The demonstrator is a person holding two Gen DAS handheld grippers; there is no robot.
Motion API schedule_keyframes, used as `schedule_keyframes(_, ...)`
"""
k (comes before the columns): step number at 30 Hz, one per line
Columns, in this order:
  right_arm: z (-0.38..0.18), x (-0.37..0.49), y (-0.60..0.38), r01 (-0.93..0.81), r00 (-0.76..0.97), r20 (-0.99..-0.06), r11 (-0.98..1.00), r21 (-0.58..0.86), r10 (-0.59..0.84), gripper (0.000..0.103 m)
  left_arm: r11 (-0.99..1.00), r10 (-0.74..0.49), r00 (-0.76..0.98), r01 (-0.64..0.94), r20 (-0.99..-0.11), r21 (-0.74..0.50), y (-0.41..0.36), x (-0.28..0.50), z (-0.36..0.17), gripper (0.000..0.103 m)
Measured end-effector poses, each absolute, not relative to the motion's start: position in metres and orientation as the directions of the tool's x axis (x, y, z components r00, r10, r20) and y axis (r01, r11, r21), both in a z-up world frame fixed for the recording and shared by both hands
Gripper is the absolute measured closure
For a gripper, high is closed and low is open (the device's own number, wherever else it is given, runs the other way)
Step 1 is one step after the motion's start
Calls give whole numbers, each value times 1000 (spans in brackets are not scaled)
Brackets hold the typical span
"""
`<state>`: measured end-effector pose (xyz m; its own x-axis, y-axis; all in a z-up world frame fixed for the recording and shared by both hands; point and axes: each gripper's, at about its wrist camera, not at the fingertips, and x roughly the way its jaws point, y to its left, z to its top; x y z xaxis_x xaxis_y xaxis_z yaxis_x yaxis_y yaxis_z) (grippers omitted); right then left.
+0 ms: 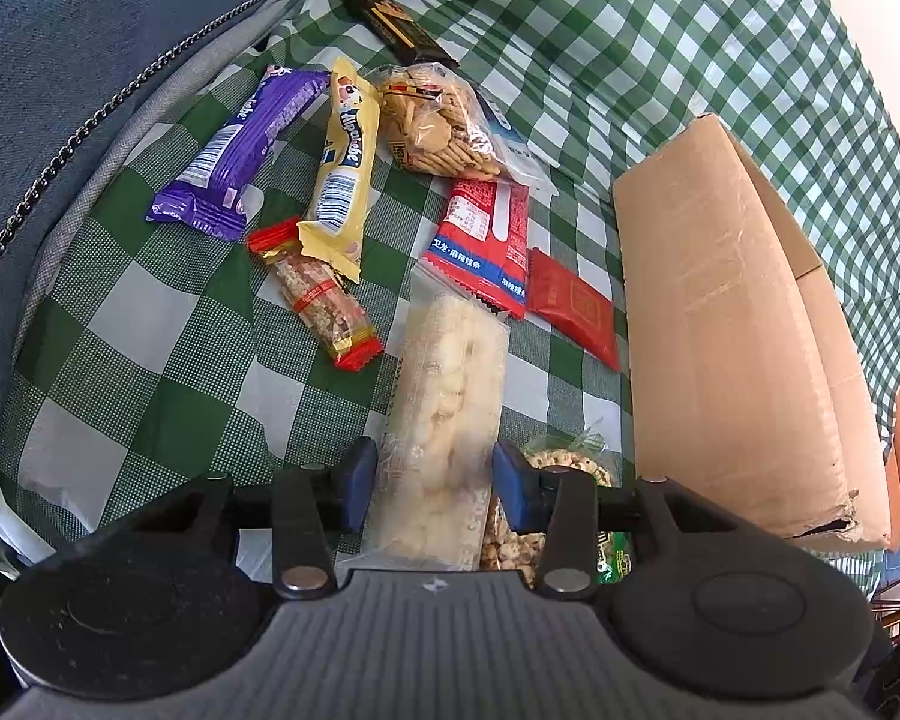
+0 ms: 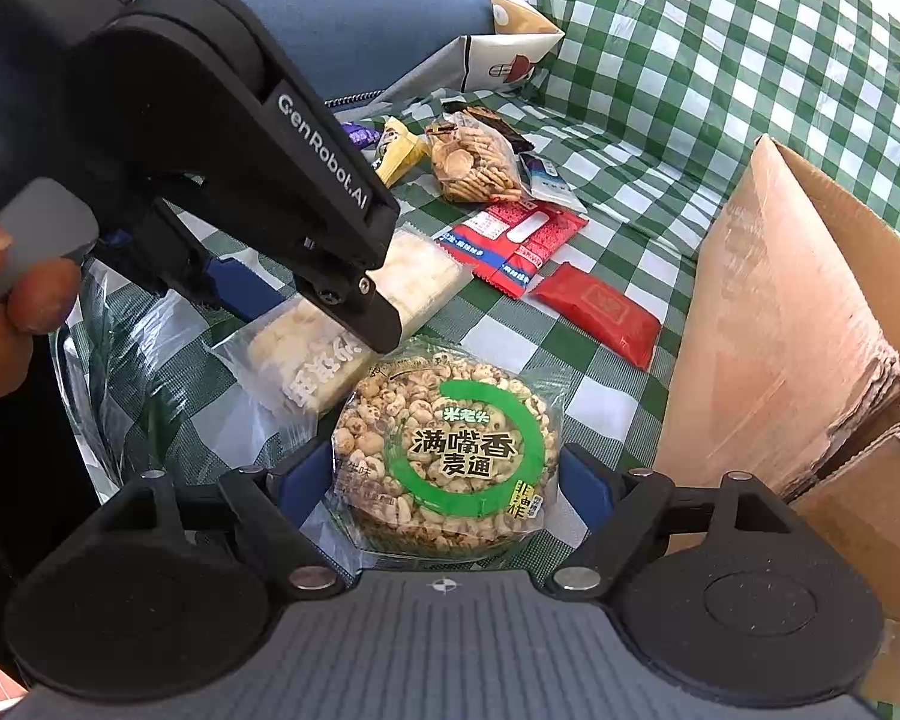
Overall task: Organize snacks
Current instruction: 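Lift the puffed-rice bag with the left tool while the right tool lifts the nut cake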
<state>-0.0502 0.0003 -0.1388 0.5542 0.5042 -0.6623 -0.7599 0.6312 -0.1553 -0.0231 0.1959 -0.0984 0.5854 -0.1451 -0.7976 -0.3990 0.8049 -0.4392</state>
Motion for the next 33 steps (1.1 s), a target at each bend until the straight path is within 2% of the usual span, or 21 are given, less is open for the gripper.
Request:
schedule_keyframes(8,-138,-49,1,-758,554,-664,634,-152,502,20,810,-142,597,-389,-790,-439,195,-21,-99,52)
schedule_keyframes(33,-138,-51,1,-757,555,-663,635,-153,502,20,818,-138,596,-382,-791,-430,192,-18,-100,51)
